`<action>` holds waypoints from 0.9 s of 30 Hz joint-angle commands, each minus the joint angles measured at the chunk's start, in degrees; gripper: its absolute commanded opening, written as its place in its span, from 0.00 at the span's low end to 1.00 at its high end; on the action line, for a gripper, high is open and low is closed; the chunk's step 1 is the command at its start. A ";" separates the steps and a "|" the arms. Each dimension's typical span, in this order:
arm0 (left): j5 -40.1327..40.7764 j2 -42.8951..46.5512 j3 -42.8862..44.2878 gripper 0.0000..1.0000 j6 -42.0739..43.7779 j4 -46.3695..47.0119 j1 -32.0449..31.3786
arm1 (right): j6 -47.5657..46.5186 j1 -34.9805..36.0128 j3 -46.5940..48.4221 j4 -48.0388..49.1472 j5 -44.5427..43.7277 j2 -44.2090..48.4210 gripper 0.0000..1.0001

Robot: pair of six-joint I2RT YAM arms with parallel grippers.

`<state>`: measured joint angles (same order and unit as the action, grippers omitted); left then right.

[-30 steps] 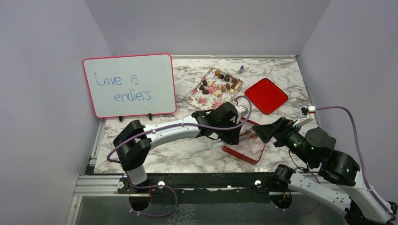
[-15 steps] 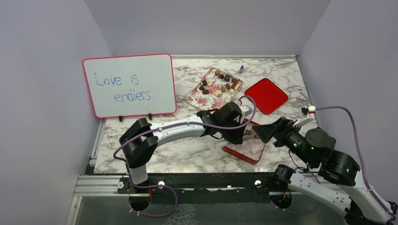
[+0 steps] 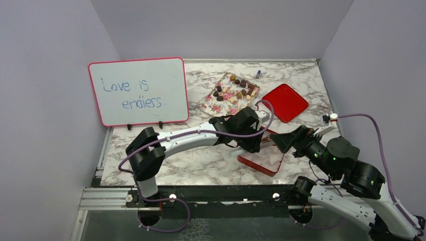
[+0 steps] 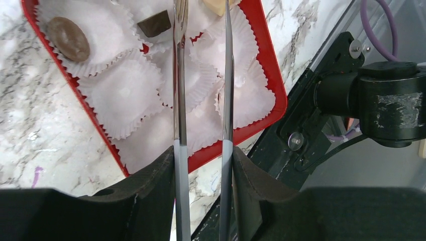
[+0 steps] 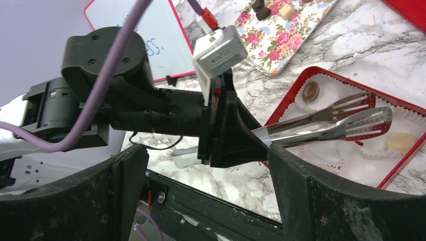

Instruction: Pack the chocolate

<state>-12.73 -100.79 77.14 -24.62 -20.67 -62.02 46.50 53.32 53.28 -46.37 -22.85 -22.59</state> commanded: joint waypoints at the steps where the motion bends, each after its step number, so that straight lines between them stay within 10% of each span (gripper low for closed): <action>1: 4.68 6.06 2.95 0.41 0.92 -1.18 -0.31 | -0.44 0.46 1.20 -0.09 -1.44 -0.01 0.94; 27: 19.49 8.18 6.79 0.41 9.51 -14.00 18.83 | -5.46 0.41 -0.87 0.23 5.64 -8.82 0.94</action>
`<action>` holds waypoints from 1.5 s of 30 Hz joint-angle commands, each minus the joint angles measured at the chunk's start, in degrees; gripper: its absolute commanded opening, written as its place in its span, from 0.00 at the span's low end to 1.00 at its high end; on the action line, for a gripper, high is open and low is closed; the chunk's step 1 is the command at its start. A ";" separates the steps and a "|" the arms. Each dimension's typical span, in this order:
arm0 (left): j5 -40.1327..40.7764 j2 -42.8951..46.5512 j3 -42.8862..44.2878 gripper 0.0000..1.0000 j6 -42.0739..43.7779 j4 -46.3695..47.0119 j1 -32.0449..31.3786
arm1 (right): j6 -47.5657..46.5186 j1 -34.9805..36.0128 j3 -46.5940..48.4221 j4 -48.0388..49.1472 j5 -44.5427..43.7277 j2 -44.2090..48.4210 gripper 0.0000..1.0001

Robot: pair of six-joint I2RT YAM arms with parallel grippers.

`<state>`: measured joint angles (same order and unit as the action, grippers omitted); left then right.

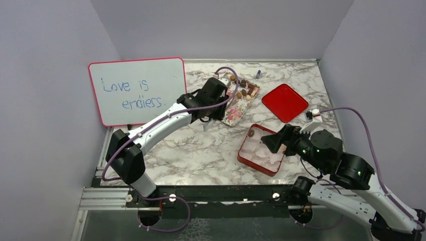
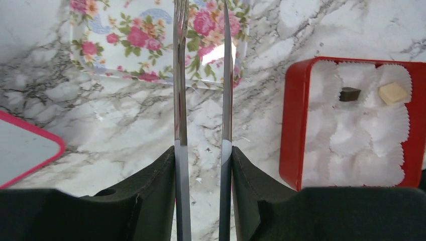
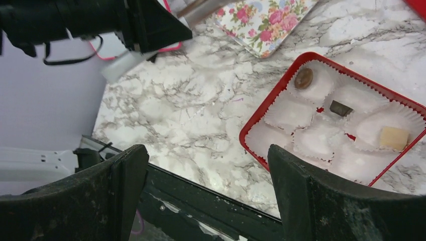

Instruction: Pack the chocolate

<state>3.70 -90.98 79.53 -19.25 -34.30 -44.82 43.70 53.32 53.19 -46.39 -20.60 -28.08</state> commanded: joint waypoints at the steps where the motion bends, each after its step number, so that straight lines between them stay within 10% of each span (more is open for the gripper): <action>1: 3.06 -2.68 5.47 0.41 4.89 -0.76 2.11 | -3.14 0.40 -0.73 0.29 3.85 -4.47 0.94; 14: 2.85 -15.71 18.57 0.40 13.80 -2.83 5.09 | -5.47 0.46 -1.07 2.88 5.61 -13.36 0.94; 45: -1.04 -21.92 16.97 0.41 15.18 -2.33 5.91 | -4.88 0.42 0.58 -0.31 2.21 -9.17 0.94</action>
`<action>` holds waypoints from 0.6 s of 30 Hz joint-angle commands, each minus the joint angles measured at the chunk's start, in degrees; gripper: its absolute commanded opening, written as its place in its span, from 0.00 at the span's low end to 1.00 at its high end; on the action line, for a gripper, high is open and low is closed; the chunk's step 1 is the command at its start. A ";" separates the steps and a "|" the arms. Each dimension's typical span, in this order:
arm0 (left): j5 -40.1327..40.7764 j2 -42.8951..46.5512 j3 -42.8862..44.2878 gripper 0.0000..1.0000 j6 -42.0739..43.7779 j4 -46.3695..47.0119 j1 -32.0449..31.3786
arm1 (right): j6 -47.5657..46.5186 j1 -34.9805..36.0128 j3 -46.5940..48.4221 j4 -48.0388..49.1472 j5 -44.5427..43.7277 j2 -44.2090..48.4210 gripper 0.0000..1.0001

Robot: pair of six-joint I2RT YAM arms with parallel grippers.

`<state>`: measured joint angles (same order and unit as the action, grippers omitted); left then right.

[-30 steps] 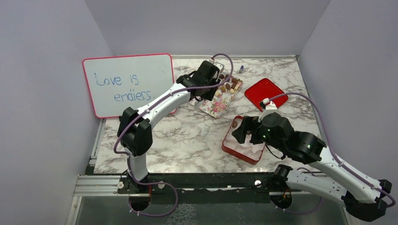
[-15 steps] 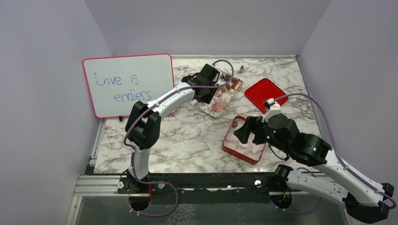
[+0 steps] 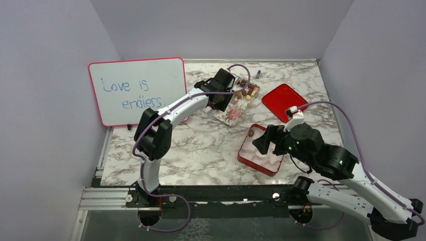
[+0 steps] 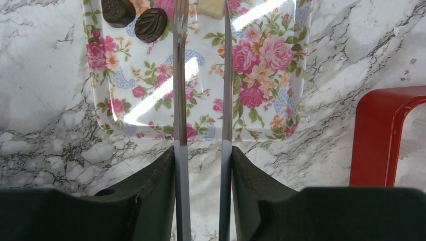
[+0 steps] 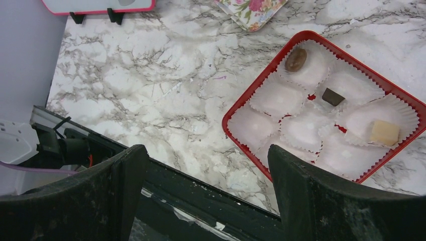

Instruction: Pack the chocolate

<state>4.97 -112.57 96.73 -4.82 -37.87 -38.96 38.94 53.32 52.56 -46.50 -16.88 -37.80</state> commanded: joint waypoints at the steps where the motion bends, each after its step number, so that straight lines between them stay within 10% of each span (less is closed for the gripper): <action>1: -2.38 -0.15 -0.35 0.41 0.77 1.26 0.03 | -0.12 0.46 1.20 -0.17 -1.36 0.42 0.94; 18: -2.06 -0.45 -1.03 0.40 0.52 1.63 0.02 | -0.73 0.45 2.84 -1.21 -1.82 1.48 0.94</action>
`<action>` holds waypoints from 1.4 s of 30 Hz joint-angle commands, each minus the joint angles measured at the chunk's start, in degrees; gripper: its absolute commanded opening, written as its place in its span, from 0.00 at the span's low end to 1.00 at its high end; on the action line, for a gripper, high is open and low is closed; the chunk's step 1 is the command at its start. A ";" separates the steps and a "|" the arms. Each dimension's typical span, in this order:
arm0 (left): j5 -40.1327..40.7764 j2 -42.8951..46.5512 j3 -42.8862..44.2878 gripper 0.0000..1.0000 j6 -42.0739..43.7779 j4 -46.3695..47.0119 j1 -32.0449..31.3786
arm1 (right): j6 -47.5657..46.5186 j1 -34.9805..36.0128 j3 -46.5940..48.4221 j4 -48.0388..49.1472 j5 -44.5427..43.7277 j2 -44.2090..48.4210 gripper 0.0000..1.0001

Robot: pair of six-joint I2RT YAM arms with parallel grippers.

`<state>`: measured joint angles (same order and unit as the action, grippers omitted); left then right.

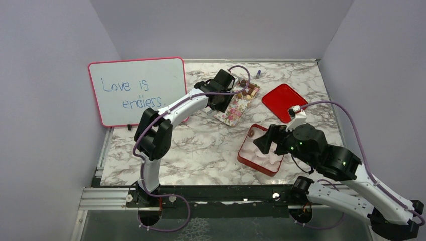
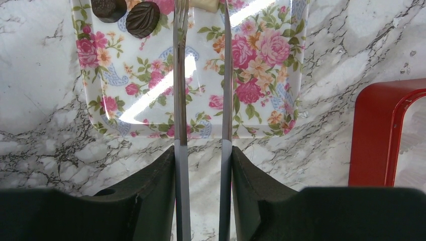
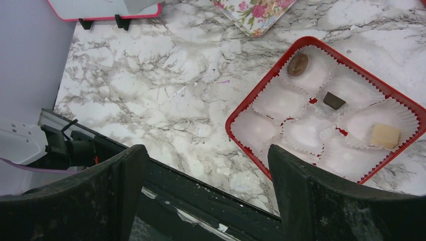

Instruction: Pack the chocolate

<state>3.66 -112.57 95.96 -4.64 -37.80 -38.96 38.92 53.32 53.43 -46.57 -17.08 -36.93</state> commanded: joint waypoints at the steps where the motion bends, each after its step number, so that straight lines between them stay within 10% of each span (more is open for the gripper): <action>1: -0.69 -0.50 -0.25 0.40 0.29 1.54 0.04 | -0.76 0.47 1.87 -1.21 -1.70 0.70 0.94; 42: -11.47 16.72 -6.84 0.27 -7.96 -2.56 -2.97 | -0.68 0.45 5.91 -4.37 -5.03 3.74 0.94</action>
<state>-2.46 -100.79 90.78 -10.68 -41.30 -40.36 38.50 53.32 56.49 -49.12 -19.07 -33.69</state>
